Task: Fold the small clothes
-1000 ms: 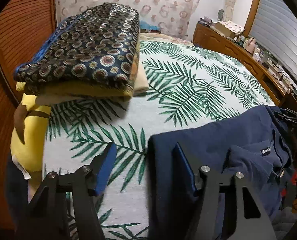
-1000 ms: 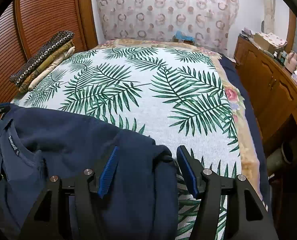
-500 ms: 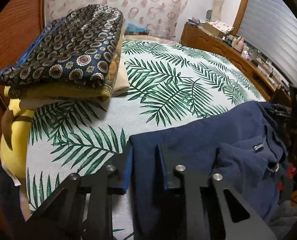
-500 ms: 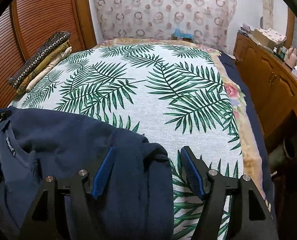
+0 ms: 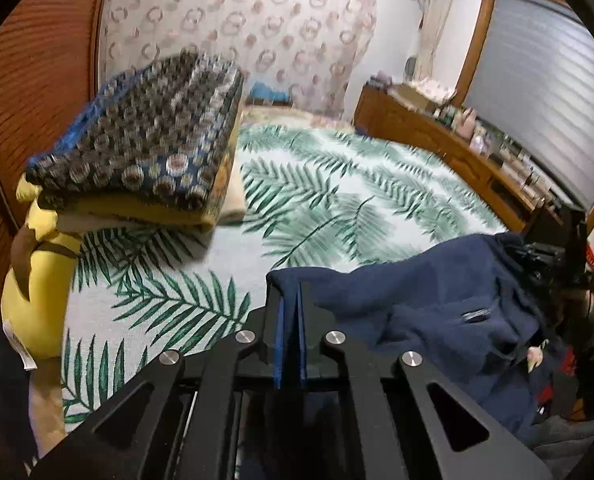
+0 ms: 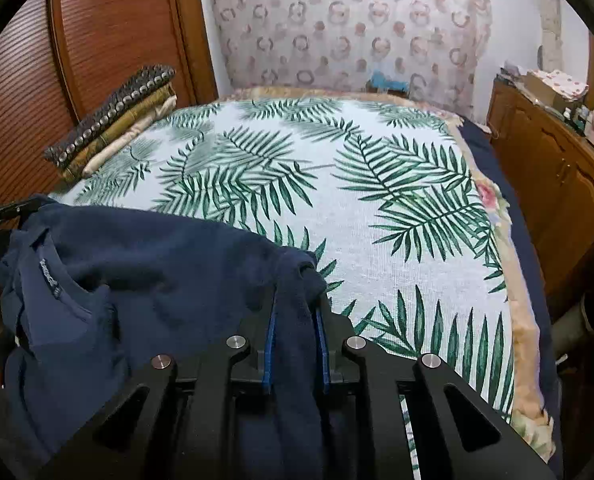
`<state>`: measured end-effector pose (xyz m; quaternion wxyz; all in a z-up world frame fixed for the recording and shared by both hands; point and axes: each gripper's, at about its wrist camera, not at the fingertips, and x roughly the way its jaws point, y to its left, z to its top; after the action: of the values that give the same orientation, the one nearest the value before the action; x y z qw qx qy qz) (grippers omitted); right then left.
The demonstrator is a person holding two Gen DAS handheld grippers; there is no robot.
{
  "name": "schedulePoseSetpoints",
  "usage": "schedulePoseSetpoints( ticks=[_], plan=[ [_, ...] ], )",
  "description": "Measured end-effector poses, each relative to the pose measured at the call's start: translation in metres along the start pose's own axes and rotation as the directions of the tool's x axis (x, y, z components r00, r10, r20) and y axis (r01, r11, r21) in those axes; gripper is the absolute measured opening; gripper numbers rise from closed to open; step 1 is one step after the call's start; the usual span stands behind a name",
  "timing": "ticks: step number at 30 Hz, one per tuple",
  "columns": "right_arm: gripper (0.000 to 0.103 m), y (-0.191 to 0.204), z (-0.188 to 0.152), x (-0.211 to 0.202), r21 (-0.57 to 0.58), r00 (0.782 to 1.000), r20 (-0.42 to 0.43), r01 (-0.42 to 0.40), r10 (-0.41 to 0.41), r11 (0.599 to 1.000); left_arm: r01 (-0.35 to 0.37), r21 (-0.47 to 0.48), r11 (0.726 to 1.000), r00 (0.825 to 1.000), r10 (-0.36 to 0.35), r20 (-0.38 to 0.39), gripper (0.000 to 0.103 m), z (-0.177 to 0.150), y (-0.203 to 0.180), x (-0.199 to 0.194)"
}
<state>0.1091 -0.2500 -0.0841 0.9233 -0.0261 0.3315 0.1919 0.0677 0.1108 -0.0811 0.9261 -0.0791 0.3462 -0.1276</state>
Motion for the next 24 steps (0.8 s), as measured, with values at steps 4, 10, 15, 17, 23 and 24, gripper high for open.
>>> schedulePoseSetpoints(
  ticks=[4,10,15,17,23,24],
  plan=[
    [0.015,0.009,-0.005,-0.033,0.019,0.995,0.099,-0.011,0.010,1.000,0.019,0.036,0.999,0.997,-0.022,0.079,0.006,0.003,-0.020,-0.031],
    [0.015,0.018,-0.010,-0.101,0.020,0.971,0.237,-0.009,0.004,1.000,0.028,0.058,0.998,0.973,-0.041,0.228,0.005,0.010,-0.043,-0.084],
    [0.014,0.023,-0.017,-0.155,0.013,0.946,0.325,0.001,-0.005,1.000,0.028,0.100,0.995,0.939,-0.060,0.339,0.005,0.022,-0.064,-0.125],
    [0.014,0.025,-0.018,-0.178,0.009,0.931,0.366,0.006,-0.009,1.000,0.030,0.118,0.993,0.922,-0.073,0.379,0.005,0.028,-0.073,-0.141],
    [0.014,0.030,-0.018,-0.245,-0.009,0.869,0.495,0.019,-0.013,1.000,0.024,0.153,0.988,0.864,-0.098,0.494,0.005,0.043,-0.091,-0.183],
    [0.014,0.032,-0.017,-0.254,-0.016,0.859,0.512,0.026,-0.014,1.000,0.020,0.155,0.988,0.854,-0.097,0.511,0.005,0.046,-0.093,-0.189]
  ],
)
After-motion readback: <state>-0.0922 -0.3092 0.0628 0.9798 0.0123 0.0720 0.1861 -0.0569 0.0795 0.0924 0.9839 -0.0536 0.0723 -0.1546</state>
